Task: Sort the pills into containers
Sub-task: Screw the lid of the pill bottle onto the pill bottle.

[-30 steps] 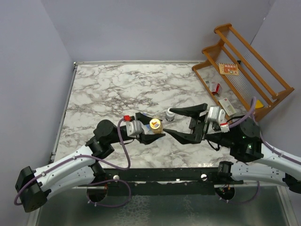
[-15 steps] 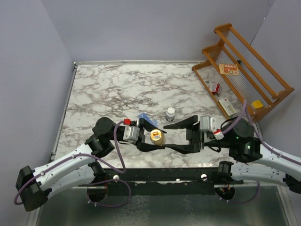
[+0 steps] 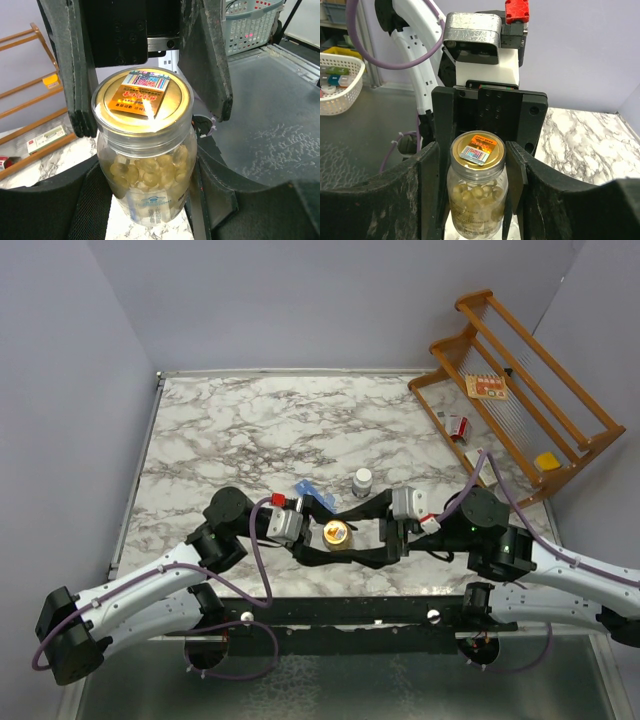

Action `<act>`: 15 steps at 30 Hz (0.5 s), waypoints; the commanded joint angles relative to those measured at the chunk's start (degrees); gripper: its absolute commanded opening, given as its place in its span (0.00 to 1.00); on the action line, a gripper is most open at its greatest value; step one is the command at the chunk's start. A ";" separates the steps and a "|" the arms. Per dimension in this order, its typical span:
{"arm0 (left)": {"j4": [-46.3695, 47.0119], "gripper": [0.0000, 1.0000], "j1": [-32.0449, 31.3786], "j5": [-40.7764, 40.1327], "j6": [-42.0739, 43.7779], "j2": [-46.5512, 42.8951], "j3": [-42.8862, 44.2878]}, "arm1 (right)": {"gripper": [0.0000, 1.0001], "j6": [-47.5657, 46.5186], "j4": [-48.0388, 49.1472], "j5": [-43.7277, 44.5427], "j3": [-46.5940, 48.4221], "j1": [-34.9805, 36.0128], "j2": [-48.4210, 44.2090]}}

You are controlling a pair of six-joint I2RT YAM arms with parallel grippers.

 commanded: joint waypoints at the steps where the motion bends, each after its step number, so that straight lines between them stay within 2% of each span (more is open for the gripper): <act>1: 1.88 0.00 -0.28 0.75 -0.12 -0.08 1.49 | 0.54 0.59 1.05 -1.96 -0.54 0.30 0.52; 5: 1.99 0.00 -0.27 -0.55 0.06 -0.61 1.36 | 0.49 0.42 0.94 -1.47 -0.53 0.32 0.39; 9: 2.17 0.00 -0.27 -1.79 0.05 -1.12 1.32 | 0.34 0.43 0.79 -0.48 -0.79 0.30 0.23; 15: 2.23 0.00 -0.21 -7.14 0.14 -2.67 0.88 | 0.22 0.01 0.38 1.43 -1.52 0.32 -0.86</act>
